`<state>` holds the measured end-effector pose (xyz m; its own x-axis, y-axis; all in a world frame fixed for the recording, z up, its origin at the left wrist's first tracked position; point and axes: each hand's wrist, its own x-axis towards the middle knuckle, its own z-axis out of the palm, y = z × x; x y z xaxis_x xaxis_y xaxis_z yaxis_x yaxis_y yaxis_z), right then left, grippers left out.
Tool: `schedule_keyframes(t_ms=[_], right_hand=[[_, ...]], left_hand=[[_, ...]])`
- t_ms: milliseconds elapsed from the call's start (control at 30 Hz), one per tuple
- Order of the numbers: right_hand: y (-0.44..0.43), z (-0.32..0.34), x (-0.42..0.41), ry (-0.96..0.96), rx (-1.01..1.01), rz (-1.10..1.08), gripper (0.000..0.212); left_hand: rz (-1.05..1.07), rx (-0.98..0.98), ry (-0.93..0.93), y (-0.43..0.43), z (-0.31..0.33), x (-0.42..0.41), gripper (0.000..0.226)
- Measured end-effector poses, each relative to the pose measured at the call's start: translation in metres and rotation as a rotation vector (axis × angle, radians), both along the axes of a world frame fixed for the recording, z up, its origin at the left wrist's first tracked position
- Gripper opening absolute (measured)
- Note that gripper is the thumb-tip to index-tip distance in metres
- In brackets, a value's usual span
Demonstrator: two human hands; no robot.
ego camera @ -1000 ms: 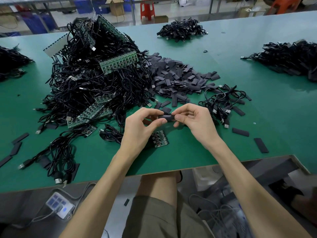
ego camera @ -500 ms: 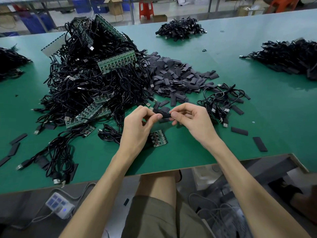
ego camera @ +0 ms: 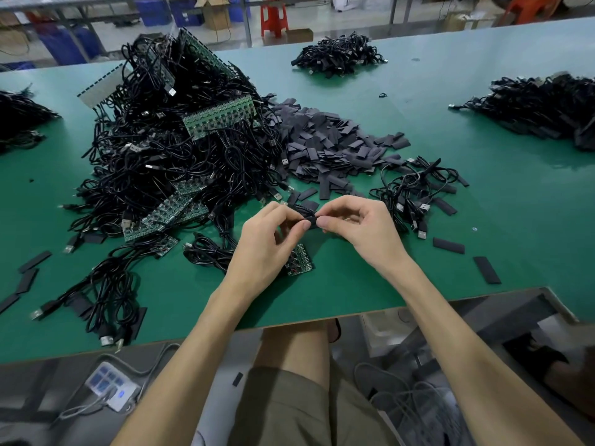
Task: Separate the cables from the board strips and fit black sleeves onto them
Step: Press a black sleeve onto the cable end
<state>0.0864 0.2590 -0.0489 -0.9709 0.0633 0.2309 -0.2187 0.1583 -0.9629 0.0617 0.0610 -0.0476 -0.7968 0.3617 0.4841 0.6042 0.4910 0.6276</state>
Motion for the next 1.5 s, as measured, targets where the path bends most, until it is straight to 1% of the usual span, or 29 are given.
schedule_keyframes(t_ms=[100,200,267,333,400,467,500,533,633,700,867,1000,1133,1233,1300,1400,1433,1500], right_hand=[[0.002,0.0,0.0,0.01,0.049,-0.008,0.015],[0.003,-0.003,-0.001,0.001,0.175,-0.031,0.028],[0.004,-0.005,-0.002,0.017,0.265,-0.04,0.029],[0.002,-0.007,-0.004,0.011,0.311,-0.064,0.025],[0.001,-0.007,-0.006,-0.007,0.255,-0.077,0.017],[0.001,-0.007,-0.007,-0.02,0.17,-0.122,0.004],[0.002,-0.007,-0.006,-0.009,0.149,-0.165,0.005],[0.003,-0.008,-0.007,0.006,0.125,-0.196,0.008],[0.004,-0.007,-0.005,0.032,0.031,-0.212,0.014],[0.003,-0.007,-0.004,0.028,-0.04,-0.2,0.016],[0.002,-0.004,-0.002,0.015,-0.105,-0.162,0.013],[0.0,-0.001,-0.001,-0.006,-0.155,-0.123,0.007],[-0.002,-0.001,0.0,-0.014,-0.147,-0.075,0.012],[-0.003,0.0,0.0,-0.019,-0.123,-0.058,0.014],[-0.004,0.002,0.001,-0.025,-0.118,-0.064,0.018],[-0.005,0.008,0.004,-0.046,-0.189,-0.07,0.035],[-0.005,0.009,0.004,-0.047,-0.207,-0.08,0.035],[-0.004,0.008,0.002,-0.054,-0.182,-0.113,0.024]], left_hand=[[0.053,0.071,-0.008,-0.002,0.002,0.0,0.009],[0.091,0.167,-0.062,-0.004,0.005,0.001,0.014],[0.076,0.175,-0.074,-0.004,0.007,0.003,0.014],[0.057,0.183,-0.068,-0.003,0.009,0.004,0.013],[0.04,0.194,-0.069,-0.003,0.009,0.004,0.014],[0.017,0.171,-0.065,-0.002,0.008,0.004,0.013],[0.001,0.143,-0.064,-0.002,0.007,0.003,0.013],[-0.017,0.108,-0.069,-0.001,0.006,0.002,0.018],[-0.048,-0.021,-0.098,-0.002,0.001,0.0,0.045],[-0.05,-0.088,-0.091,-0.003,-0.001,0.0,0.051],[-0.025,-0.188,0.005,0.0,0.001,0.003,0.04],[-0.025,-0.177,0.033,0.001,0.004,0.006,0.029],[-0.042,-0.19,0.073,0.003,0.004,0.008,0.026],[-0.027,-0.196,0.138,0.004,0.004,0.008,0.019],[0.006,-0.175,0.149,0.005,0.005,0.008,0.017],[0.054,-0.106,0.143,0.003,0.015,0.006,0.019],[0.075,-0.08,0.156,0.002,0.021,0.004,0.019],[0.111,-0.005,0.162,0.005,0.036,-0.001,0.019]])
